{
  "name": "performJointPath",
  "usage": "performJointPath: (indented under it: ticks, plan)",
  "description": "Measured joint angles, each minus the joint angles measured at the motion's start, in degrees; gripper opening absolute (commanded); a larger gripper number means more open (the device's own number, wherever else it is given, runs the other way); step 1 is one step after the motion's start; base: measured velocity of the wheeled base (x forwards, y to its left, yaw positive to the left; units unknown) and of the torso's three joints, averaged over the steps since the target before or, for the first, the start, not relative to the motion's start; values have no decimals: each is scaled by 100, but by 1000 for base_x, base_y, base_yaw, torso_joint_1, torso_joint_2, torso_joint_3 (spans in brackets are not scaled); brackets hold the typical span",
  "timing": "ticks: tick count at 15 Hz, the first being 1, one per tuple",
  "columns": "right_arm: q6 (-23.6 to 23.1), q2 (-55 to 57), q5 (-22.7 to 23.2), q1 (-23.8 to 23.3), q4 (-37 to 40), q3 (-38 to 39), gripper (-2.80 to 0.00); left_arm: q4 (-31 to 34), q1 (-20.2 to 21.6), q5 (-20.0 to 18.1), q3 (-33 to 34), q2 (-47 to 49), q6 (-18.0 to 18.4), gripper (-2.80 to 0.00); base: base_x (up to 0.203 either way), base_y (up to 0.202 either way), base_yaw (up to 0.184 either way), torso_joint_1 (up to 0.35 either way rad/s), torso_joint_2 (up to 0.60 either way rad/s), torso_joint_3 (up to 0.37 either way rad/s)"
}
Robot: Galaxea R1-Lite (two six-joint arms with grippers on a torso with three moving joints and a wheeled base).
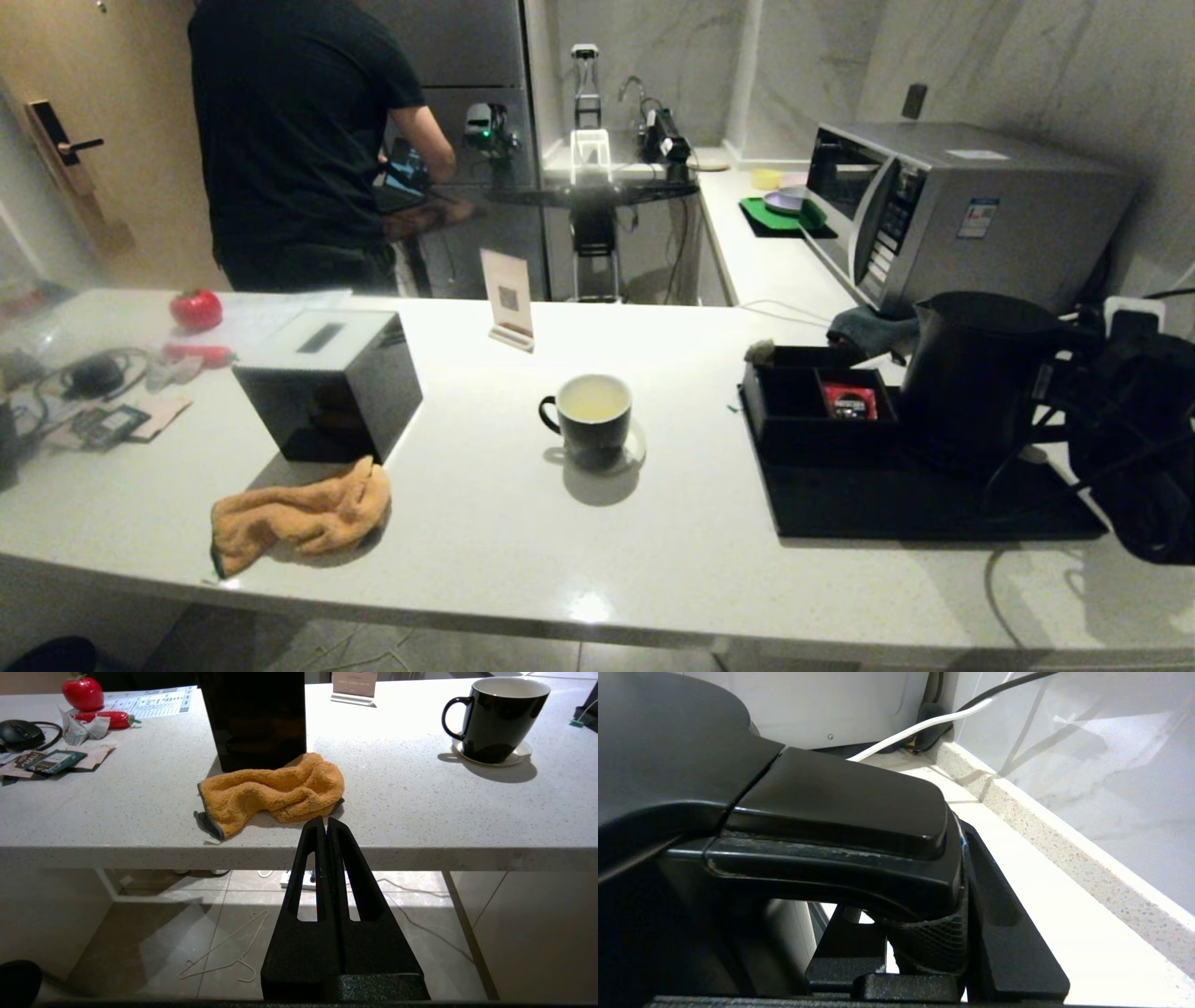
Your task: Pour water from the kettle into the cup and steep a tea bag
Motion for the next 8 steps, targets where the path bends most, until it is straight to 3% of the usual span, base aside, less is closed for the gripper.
performJointPath:
  ticks: [8]
  plan:
    - [-18,248,27,-9,-408,49,-280,0,-1,-1,0,0,1,-280,0,0,0,0,0,0]
